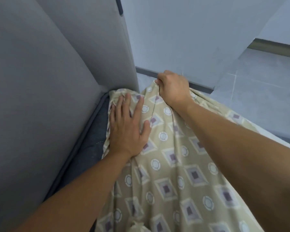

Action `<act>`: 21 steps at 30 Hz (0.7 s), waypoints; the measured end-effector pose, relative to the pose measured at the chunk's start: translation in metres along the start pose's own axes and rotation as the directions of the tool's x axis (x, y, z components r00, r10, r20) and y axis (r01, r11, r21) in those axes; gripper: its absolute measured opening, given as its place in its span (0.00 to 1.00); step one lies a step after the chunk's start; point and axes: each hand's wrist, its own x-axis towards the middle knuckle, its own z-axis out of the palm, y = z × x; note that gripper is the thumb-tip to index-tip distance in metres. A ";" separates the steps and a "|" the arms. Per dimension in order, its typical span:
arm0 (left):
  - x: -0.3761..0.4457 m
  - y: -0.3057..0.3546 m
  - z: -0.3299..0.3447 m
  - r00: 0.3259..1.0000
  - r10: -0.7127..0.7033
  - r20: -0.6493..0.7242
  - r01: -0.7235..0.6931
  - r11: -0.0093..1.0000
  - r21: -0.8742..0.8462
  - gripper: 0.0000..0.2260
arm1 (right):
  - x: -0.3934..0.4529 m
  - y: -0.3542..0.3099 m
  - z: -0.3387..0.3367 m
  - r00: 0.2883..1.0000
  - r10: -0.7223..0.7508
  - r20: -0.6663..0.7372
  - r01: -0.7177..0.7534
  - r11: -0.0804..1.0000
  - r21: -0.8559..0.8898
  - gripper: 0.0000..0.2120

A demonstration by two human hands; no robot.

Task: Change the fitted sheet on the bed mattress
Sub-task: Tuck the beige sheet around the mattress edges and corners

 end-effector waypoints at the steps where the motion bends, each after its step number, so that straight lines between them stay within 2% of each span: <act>1: -0.001 0.000 -0.001 1.000 0.003 -0.004 -0.003 1.000 -0.002 0.34 | -0.006 -0.001 -0.006 1.000 0.024 0.008 -0.024 0.999 0.037 0.13; 3: -0.001 0.001 -0.002 1.000 0.015 -0.019 -0.015 1.000 -0.013 0.34 | -0.032 -0.002 -0.023 0.999 0.039 0.009 -0.039 0.996 0.085 0.14; 8: 0.000 -0.001 -0.003 1.000 0.019 0.002 -0.019 1.000 -0.003 0.33 | -0.169 0.046 -0.096 0.998 -0.015 0.053 0.016 0.999 -0.028 0.19; 11: -0.001 0.001 -0.005 1.000 0.025 0.014 -0.025 1.000 -0.015 0.33 | -0.231 0.090 -0.109 0.994 0.066 0.088 -0.059 0.995 -0.079 0.24; 16: -0.003 0.008 -0.020 0.999 0.038 0.032 -0.039 0.998 0.041 0.32 | -0.240 0.097 -0.088 0.988 0.134 0.077 -0.133 0.991 -0.021 0.26; 18: -0.005 0.020 -0.039 0.994 0.113 0.016 -0.114 0.988 0.102 0.29 | -0.243 0.100 -0.090 0.988 0.137 0.069 -0.136 0.991 -0.011 0.27; 21: -0.032 0.088 -0.055 0.980 0.198 0.017 -0.197 0.979 -0.059 0.27 | -0.241 0.102 -0.093 0.988 0.138 0.072 -0.137 0.990 -0.013 0.27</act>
